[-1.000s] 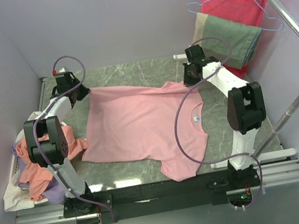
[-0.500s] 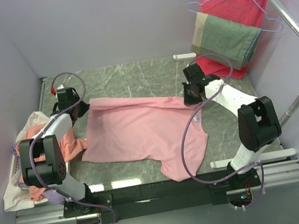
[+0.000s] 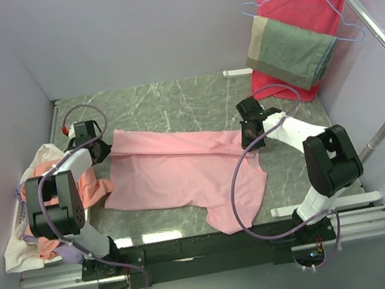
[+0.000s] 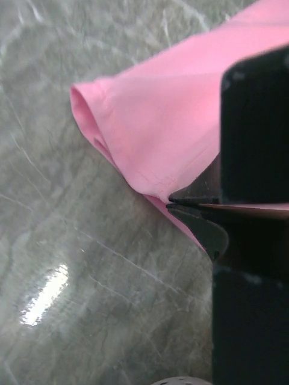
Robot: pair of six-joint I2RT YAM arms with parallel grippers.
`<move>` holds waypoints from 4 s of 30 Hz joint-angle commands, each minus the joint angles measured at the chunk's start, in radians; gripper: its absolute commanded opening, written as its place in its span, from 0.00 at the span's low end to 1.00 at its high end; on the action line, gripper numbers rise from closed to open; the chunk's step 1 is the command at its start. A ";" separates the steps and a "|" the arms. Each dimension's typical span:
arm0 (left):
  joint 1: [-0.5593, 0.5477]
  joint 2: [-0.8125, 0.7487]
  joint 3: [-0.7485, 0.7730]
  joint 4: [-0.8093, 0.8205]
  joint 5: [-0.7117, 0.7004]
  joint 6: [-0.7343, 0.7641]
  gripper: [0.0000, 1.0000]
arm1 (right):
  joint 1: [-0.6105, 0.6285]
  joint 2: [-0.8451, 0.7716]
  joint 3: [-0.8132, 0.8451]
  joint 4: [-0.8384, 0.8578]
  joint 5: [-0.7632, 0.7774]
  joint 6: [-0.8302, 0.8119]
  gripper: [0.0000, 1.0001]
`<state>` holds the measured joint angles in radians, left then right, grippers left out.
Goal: Fold and stack the t-shirts
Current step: Fold the flattened tshirt in 1/3 of the way, then grap the side of the flattened tshirt closest away from the robot with both arms
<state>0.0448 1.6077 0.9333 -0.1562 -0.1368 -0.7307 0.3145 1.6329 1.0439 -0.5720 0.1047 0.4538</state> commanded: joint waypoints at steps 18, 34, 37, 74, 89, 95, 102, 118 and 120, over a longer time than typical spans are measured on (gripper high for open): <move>-0.064 -0.022 0.116 0.127 0.245 -0.003 0.81 | 0.005 0.037 0.094 0.223 -0.247 0.048 0.76; -0.094 0.320 0.205 -0.071 0.145 0.014 0.73 | -0.028 0.199 0.041 0.147 -0.192 0.069 0.70; -0.074 0.327 0.196 -0.083 0.140 0.014 0.74 | -0.035 0.205 0.039 0.133 -0.158 0.071 0.73; -0.098 0.437 0.495 0.073 0.140 -0.069 0.77 | -0.111 0.586 0.989 0.096 -0.067 -0.176 0.86; -0.198 0.081 0.254 0.015 0.129 -0.032 0.80 | -0.089 0.423 0.807 0.012 -0.188 -0.136 0.85; -0.223 -0.098 -0.033 0.044 0.097 -0.035 0.83 | -0.094 0.253 0.489 0.109 -0.157 -0.121 0.81; -0.223 -0.209 -0.171 0.049 0.100 -0.039 0.83 | -0.111 0.217 0.381 0.129 -0.143 -0.130 0.75; -0.221 -0.471 -0.306 -0.292 -0.210 -0.174 0.90 | 0.020 -0.238 -0.148 0.127 -0.235 0.072 0.79; -0.221 -0.492 -0.329 -0.284 -0.215 -0.191 0.91 | 0.046 -0.292 -0.188 0.117 -0.227 0.092 0.79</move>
<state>-0.1783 1.1675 0.6464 -0.3912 -0.2874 -0.8639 0.3115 1.4364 0.9234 -0.4595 -0.1173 0.4706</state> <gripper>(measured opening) 0.903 0.789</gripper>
